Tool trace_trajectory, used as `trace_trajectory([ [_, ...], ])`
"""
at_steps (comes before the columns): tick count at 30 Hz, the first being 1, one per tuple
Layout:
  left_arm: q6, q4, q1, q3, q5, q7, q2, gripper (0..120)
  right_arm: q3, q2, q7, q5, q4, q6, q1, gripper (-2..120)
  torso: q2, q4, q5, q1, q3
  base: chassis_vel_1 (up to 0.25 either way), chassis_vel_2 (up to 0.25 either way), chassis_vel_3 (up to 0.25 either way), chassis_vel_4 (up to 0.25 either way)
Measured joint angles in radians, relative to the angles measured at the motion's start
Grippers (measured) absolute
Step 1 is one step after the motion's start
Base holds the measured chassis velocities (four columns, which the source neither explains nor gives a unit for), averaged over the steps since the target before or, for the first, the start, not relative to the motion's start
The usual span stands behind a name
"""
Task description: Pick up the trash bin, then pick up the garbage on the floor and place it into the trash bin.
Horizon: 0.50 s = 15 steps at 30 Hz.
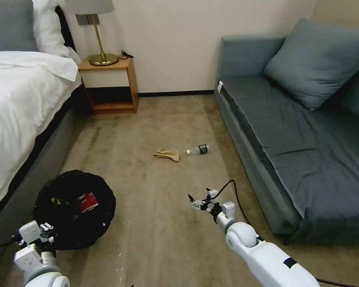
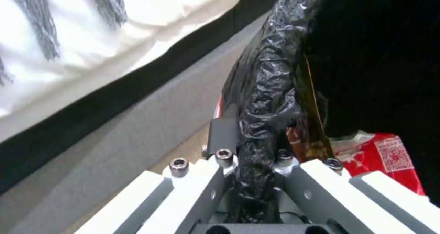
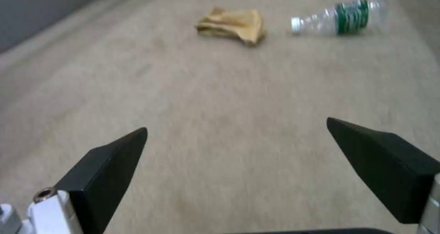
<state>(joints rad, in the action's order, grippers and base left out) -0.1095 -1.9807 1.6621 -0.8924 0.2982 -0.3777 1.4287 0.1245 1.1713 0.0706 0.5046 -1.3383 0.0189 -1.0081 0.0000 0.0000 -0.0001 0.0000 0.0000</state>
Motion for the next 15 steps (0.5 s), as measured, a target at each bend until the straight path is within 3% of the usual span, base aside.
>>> trace_trajectory([
  [10,-0.004,0.009,-0.029,-0.004,0.072,0.001,-0.061,1,-0.064,-0.04,0.038,-0.007,-0.174,-0.05,-0.062,100,0.0,0.0,-0.0001,0.0,0.0,0.0,0.0,0.0,0.0],
  [15,-0.012,0.014,-0.051,-0.002,0.072,0.002,-0.055,1,-0.114,-0.061,0.024,0.002,-0.208,-0.028,-0.099,100,0.0,0.0,0.0002,0.0,0.0,0.0,0.0,0.0,0.0],
])
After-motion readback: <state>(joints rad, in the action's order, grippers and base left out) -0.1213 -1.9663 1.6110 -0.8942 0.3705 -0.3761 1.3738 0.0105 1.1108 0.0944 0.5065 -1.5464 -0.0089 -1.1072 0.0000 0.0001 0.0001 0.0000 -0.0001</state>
